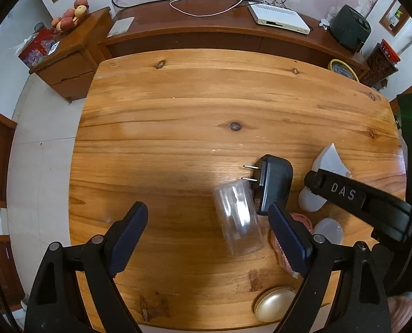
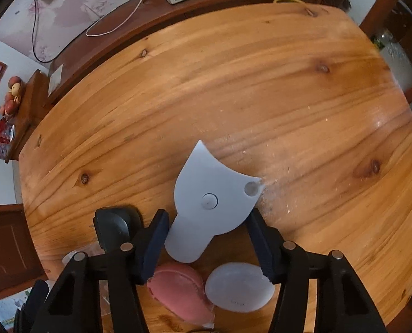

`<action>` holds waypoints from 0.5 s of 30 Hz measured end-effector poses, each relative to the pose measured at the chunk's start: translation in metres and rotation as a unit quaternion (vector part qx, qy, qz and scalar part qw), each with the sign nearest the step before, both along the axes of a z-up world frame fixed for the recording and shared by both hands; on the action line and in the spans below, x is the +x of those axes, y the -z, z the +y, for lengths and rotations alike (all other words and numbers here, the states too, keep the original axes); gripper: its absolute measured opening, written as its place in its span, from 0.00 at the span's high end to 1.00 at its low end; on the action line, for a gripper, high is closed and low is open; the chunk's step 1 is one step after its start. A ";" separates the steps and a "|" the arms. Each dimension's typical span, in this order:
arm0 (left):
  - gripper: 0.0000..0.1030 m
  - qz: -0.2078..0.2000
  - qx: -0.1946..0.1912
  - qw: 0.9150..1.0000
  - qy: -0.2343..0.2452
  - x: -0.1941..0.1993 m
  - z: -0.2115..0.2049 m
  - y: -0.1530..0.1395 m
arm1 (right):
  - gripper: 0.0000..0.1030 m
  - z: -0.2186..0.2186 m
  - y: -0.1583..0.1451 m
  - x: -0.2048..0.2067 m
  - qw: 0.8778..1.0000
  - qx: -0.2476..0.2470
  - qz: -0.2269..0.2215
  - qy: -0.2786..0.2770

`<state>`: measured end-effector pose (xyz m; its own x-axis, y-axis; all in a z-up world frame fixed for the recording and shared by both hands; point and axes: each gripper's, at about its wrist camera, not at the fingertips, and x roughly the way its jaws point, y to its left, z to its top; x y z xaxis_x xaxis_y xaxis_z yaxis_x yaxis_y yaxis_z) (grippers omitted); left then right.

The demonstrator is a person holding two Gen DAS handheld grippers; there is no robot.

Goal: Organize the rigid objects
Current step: 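Grasp the clear cup with the left tool while the right tool grasps the white hook, then carry the clear cup and white hook into the tray and release both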

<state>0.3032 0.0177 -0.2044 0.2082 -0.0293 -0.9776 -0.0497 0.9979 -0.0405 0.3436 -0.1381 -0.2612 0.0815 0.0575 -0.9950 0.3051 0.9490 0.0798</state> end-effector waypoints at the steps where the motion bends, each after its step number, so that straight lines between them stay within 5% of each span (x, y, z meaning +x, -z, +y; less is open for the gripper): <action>1: 0.13 0.001 0.000 1.000 0.002 0.002 -0.002 0.001 | 0.46 0.000 0.000 0.000 1.000 0.000 -0.004 -0.004; 6: 0.17 0.016 0.016 1.000 -0.005 0.008 -0.006 0.013 | 0.55 -0.008 -0.003 -0.004 1.000 0.012 -0.011 -0.008; 13: 0.66 0.062 -0.002 0.998 -0.020 0.010 -0.005 0.037 | 0.59 -0.020 -0.010 -0.014 0.999 0.040 -0.016 -0.010; 15: 0.68 0.058 -0.006 0.998 -0.014 0.008 -0.006 0.038 | 0.64 -0.023 -0.012 -0.016 0.999 0.050 -0.017 -0.011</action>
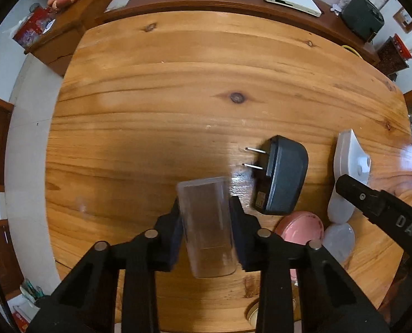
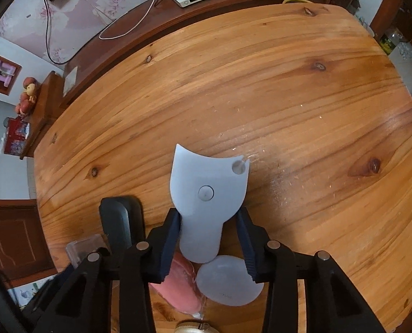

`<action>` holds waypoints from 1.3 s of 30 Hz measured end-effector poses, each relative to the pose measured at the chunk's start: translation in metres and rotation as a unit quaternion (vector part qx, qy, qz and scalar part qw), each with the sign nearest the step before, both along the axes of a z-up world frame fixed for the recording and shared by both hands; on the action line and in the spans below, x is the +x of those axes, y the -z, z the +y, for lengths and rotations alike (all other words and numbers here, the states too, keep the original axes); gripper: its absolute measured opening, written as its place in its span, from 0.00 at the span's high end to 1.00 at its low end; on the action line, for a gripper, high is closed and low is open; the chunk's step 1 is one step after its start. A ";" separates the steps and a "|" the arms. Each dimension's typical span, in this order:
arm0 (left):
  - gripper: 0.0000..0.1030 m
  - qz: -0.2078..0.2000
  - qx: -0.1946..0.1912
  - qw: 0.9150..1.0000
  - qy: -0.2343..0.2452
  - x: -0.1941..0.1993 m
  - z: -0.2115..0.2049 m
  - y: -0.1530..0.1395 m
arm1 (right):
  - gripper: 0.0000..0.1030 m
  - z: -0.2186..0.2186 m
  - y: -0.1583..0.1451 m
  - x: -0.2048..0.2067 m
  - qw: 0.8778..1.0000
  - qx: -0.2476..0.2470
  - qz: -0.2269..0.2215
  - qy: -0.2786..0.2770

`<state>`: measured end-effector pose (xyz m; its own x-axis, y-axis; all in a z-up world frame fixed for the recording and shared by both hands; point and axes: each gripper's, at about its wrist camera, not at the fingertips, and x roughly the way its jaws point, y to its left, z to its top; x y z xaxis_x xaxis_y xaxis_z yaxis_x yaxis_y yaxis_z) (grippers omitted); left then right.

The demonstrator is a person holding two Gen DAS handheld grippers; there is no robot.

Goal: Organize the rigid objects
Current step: 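Carry the clear cup and white hook into the tray and release both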

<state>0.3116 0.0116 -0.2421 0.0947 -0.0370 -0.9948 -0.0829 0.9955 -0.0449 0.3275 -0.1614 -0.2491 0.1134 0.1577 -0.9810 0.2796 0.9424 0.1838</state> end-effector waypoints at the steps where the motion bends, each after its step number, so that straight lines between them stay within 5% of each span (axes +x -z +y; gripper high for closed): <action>1: 0.69 -0.002 0.000 1.000 0.003 -0.001 -0.001 0.000 | 0.71 -0.001 -0.001 -0.001 1.000 0.006 -0.002 -0.002; 9: 0.70 -0.022 -0.015 1.000 0.003 -0.013 0.007 -0.014 | 0.71 -0.014 -0.010 -0.016 0.999 0.033 -0.006 -0.006; 21: 0.70 -0.073 -0.026 0.997 0.024 -0.050 0.021 -0.080 | 0.71 -0.013 -0.048 -0.037 0.997 0.066 -0.037 -0.032; 31: 0.70 -0.119 -0.022 0.987 0.104 -0.112 0.019 -0.137 | 0.71 -0.012 -0.133 -0.109 0.984 0.125 -0.094 -0.089; 39: 0.70 -0.131 -0.035 0.979 0.153 -0.159 0.011 -0.161 | 0.71 -0.004 -0.170 -0.184 0.974 0.122 -0.113 -0.151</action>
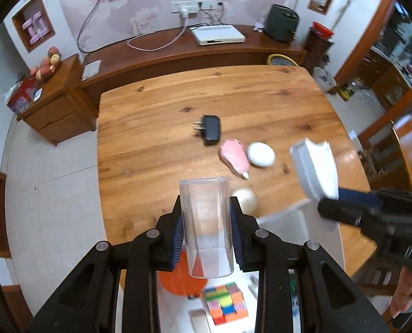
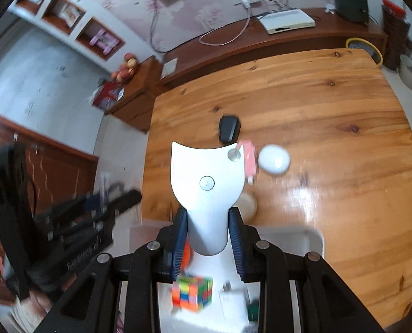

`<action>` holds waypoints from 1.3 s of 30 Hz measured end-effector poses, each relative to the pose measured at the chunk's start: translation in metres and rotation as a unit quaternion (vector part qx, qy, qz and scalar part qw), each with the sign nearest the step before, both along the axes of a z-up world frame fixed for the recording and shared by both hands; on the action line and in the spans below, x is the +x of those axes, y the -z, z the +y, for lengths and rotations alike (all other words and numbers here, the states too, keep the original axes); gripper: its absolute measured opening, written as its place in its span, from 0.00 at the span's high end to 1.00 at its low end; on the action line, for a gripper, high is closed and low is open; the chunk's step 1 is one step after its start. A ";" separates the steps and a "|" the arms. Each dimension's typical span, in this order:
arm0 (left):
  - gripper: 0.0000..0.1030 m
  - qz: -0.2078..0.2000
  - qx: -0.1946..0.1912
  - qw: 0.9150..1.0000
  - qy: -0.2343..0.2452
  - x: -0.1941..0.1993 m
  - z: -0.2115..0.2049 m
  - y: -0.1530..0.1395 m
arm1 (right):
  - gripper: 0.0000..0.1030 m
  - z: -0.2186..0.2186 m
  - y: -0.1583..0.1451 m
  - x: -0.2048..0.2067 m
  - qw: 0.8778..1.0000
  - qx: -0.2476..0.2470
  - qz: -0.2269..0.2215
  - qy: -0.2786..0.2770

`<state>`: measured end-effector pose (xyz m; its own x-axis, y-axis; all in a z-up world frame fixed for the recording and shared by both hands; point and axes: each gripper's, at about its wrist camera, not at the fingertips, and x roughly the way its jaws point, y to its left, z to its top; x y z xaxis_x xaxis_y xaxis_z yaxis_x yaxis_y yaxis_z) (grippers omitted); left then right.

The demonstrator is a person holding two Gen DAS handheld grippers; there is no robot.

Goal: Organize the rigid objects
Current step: 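Carry the clear cup and white hook into the tray and release both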

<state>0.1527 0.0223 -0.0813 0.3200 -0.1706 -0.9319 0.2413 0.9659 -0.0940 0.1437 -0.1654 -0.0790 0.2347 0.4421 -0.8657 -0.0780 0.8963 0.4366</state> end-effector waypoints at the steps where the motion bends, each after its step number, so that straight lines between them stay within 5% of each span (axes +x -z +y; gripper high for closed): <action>1: 0.70 0.001 -0.002 1.000 0.005 -0.005 -0.002 -0.001 | 0.71 -0.001 -0.001 -0.014 1.000 -0.001 0.002 -0.007; 9: 0.70 0.039 0.001 0.998 0.041 -0.044 -0.020 0.019 | 0.71 0.003 0.025 -0.074 0.999 -0.026 0.029 -0.028; 15: 0.70 0.083 0.005 0.996 0.045 -0.063 -0.029 0.056 | 0.71 0.001 0.070 -0.094 0.997 -0.052 0.061 -0.015; 22: 0.70 0.081 0.022 0.996 0.042 -0.071 -0.032 0.088 | 0.71 -0.003 0.113 -0.095 0.993 -0.073 0.090 0.007; 36: 0.68 0.093 0.036 0.994 0.034 -0.064 -0.036 0.116 | 0.70 0.007 0.130 -0.087 0.990 -0.116 0.082 -0.021; 39: 0.60 0.099 0.042 0.994 0.036 -0.065 -0.038 0.116 | 0.63 0.010 0.126 -0.087 0.990 -0.116 0.077 -0.033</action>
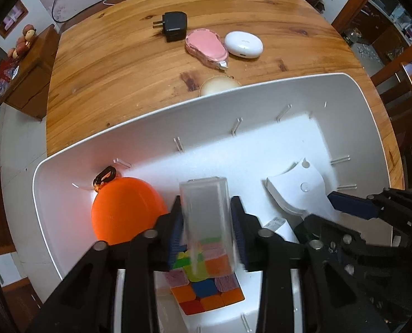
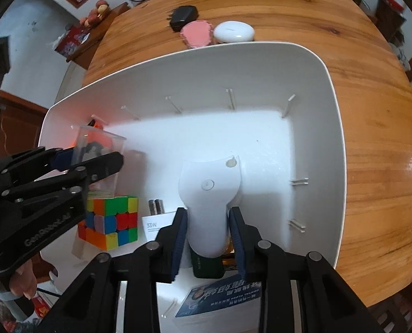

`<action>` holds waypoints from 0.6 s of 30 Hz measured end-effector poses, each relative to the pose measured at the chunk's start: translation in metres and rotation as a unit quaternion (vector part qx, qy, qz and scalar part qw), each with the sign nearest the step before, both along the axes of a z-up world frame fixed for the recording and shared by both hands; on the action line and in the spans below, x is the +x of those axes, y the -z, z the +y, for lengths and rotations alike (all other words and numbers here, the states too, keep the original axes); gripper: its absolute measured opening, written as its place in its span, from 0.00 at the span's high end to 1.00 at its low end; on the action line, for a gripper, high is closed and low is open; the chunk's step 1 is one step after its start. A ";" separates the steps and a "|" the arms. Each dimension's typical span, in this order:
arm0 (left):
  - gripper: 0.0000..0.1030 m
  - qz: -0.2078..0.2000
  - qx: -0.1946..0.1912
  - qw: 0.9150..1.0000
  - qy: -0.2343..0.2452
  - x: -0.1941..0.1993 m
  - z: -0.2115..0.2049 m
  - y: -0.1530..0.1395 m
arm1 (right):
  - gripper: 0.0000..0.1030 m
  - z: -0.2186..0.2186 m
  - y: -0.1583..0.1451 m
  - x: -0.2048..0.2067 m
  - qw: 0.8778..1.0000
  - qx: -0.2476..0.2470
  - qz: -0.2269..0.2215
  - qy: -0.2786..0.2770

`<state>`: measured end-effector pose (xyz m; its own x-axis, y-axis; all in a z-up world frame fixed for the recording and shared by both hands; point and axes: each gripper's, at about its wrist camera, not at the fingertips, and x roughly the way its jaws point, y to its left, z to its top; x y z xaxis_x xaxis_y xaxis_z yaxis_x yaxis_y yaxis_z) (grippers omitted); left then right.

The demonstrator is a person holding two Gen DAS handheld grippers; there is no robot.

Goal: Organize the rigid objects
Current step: 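Carry the clear cup and white hook into the tray and release both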

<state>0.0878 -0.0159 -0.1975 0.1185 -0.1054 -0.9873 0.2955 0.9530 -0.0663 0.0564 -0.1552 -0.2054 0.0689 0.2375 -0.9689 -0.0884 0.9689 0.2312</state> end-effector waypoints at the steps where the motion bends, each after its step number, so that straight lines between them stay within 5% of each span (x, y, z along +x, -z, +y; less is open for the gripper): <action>1: 0.55 -0.001 0.002 1.000 0.000 -0.001 0.000 -0.001 | 0.57 0.002 -0.002 0.000 1.000 0.002 -0.001 -0.003; 5: 0.29 -0.007 0.002 1.000 0.000 -0.002 0.002 -0.008 | 0.48 0.007 -0.014 -0.003 0.999 -0.006 -0.028 -0.021; 18: 0.28 -0.019 -0.019 1.000 -0.011 -0.003 0.009 -0.045 | 0.48 0.010 -0.040 -0.005 0.997 -0.011 -0.060 -0.047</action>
<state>0.0851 -0.0067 -0.1525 0.1577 -0.1407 -0.9774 0.2780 0.9561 -0.0928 0.0517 -0.1448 -0.1655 0.1637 0.2279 -0.9598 -0.2055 0.9595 0.1928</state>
